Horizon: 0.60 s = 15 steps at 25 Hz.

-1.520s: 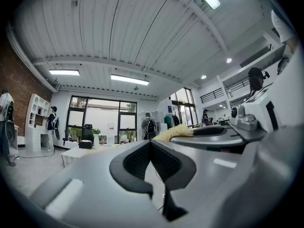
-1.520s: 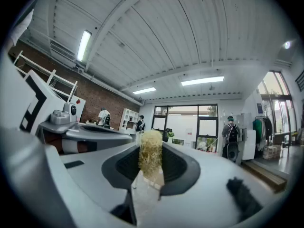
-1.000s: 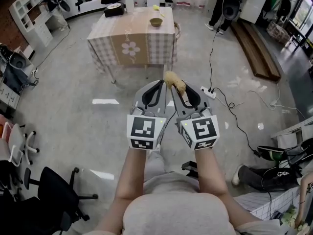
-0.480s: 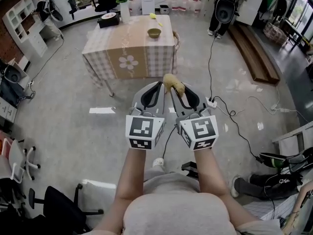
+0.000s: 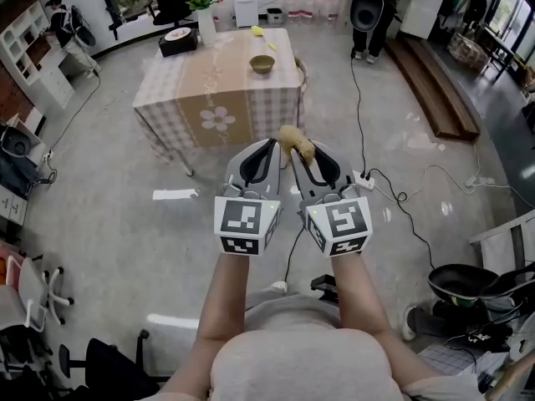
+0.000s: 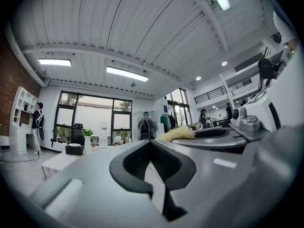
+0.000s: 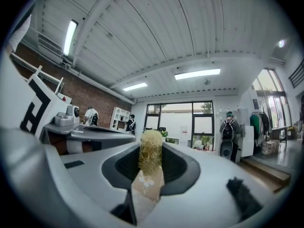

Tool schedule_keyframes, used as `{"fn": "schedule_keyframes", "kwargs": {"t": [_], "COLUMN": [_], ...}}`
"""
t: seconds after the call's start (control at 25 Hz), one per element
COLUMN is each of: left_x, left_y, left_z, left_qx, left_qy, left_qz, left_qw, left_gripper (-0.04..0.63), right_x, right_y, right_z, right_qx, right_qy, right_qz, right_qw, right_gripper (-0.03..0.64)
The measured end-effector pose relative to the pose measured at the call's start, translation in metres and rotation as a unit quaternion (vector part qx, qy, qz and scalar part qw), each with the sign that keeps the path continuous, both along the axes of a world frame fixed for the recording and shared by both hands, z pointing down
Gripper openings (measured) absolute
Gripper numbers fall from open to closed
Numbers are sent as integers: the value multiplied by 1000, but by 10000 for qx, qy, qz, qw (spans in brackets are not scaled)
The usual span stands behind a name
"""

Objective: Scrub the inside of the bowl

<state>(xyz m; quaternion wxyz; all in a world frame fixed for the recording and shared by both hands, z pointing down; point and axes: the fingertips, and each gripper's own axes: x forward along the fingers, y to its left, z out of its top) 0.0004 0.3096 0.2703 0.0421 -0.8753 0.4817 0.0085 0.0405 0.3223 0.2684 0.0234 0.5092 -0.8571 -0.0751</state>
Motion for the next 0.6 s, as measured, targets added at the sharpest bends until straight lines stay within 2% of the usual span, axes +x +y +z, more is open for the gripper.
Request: {"fn": "schedule_keyframes", "kwargs": {"t": [0.6], "left_x": [-5], "left_y": [-63], "left_z": [15], "left_qx": [-126], "left_qy": [-80], "left_qz": [-135], "left_qw": [9998], "left_gripper": [6], "right_x": [2], "right_y": [-63], "right_z": [8], "right_qx": [-41], "right_qy": [50], "right_qz": [-86], "right_qw": [9999], "right_gripper": [103]}}
